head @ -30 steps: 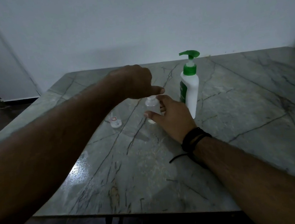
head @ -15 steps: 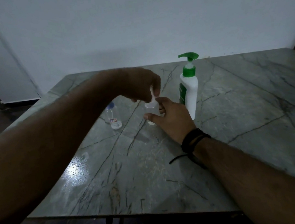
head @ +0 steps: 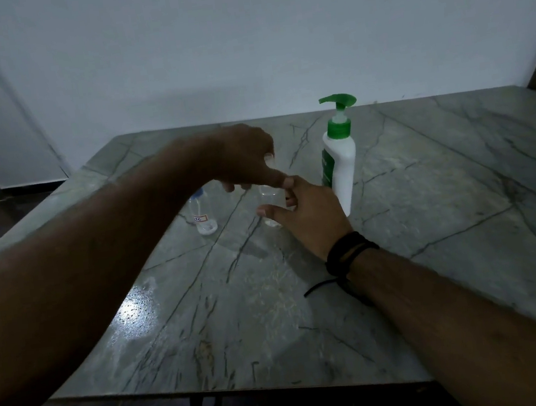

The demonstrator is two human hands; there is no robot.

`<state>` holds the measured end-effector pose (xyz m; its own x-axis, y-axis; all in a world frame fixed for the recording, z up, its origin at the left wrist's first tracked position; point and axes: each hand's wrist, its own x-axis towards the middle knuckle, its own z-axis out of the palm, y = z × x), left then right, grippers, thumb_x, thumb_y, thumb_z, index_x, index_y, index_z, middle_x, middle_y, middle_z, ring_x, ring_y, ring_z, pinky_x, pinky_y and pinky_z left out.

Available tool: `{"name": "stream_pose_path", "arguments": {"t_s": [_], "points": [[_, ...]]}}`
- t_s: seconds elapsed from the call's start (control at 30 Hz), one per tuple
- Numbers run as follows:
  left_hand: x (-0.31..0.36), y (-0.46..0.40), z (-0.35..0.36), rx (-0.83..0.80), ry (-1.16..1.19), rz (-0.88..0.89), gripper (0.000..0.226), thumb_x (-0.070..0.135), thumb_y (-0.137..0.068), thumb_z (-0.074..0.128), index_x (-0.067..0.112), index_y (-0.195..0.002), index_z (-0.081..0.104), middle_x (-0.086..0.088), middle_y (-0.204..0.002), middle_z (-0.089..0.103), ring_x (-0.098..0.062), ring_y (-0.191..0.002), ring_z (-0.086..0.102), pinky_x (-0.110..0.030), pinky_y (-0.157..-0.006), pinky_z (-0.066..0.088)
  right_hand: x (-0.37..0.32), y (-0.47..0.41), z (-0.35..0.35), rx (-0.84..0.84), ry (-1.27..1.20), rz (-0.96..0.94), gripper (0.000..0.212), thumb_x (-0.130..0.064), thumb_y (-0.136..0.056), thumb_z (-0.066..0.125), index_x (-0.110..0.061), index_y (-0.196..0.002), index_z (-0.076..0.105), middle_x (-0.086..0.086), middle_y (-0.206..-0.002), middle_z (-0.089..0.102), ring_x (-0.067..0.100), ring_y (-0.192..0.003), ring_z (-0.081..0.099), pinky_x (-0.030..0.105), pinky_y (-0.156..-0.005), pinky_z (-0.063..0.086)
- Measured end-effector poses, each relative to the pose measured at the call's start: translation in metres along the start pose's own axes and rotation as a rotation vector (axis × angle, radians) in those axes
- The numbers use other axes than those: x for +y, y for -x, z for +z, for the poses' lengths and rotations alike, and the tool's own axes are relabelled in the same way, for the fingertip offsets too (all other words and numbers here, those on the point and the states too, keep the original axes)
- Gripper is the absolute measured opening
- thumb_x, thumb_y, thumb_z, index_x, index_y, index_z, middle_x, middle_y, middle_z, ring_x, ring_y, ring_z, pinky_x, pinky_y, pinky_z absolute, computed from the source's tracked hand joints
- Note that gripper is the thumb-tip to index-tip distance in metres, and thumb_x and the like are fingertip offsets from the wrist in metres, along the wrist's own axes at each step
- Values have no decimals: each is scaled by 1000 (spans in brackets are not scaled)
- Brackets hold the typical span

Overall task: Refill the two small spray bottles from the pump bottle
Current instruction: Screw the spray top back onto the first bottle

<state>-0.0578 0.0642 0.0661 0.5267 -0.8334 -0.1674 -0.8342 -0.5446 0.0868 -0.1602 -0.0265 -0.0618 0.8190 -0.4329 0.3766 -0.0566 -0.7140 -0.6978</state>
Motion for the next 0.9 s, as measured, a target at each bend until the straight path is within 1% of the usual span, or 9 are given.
{"name": "stream_pose_path", "arguments": {"t_s": [0.1,0.23,0.37,0.43,0.5,0.57,0.7,0.8,0.9], "points": [[-2,-3,6,91,-139,31,49,52,-89,60,9,-114,58,0,-77,64,-15,-67,67,-25,-58,49,1,-1,1,7,-13,-7,54,-52,-86,70,-18,-127,59,-5,-100,64,6,-90,54,18,-79,41],[-2,-3,6,133,-204,103,46,47,-91,59,11,-120,57,9,-83,51,-13,-82,56,-26,-68,38,0,-1,2,12,5,-12,54,-51,-86,70,-18,-127,59,-9,-88,56,8,-84,53,20,-75,39],[-1,2,6,148,-192,133,45,45,-92,59,12,-122,57,8,-87,43,-11,-82,46,-27,-73,37,-1,-1,1,4,10,-22,54,-51,-87,69,-18,-128,58,-8,-88,57,9,-85,55,22,-76,42],[-3,8,12,197,-76,112,41,42,-91,63,13,-118,58,8,-87,50,-11,-74,52,-27,-67,44,-2,-1,0,-2,7,-17,54,-50,-87,69,-18,-129,58,-7,-92,61,11,-88,58,24,-79,46],[-6,14,27,259,161,64,35,38,-87,69,14,-110,58,1,-91,62,-12,-65,61,-31,-54,54,-3,0,-2,-16,-11,-10,53,-49,-87,70,-18,-128,58,-4,-100,67,14,-93,62,30,-83,51],[-7,20,45,320,360,-10,41,38,-82,75,14,-110,56,-3,-99,64,-16,-67,67,-34,-51,59,-3,1,-3,-26,-32,-15,53,-46,-86,72,-17,-128,58,0,-108,70,16,-98,65,34,-86,53],[-2,25,74,402,572,-149,58,35,-82,76,14,-129,51,0,-111,62,-13,-75,69,-35,-57,61,-3,2,-3,-32,-55,-27,56,-39,-84,77,-17,-132,56,1,-119,70,16,-107,66,27,-89,52],[-1,23,89,454,643,-164,50,35,-84,74,14,-126,55,1,-110,65,-13,-77,69,-37,-64,61,-2,3,-3,-25,-64,-58,62,-32,-85,78,-16,-138,51,2,-126,67,17,-114,64,26,-92,50],[-2,15,100,518,730,-189,51,37,-83,75,16,-125,57,2,-115,66,-15,-87,68,-39,-72,61,2,6,-2,14,-92,-26,72,-24,-85,76,-17,-147,39,5,-137,56,17,-123,55,32,-104,48]]}}
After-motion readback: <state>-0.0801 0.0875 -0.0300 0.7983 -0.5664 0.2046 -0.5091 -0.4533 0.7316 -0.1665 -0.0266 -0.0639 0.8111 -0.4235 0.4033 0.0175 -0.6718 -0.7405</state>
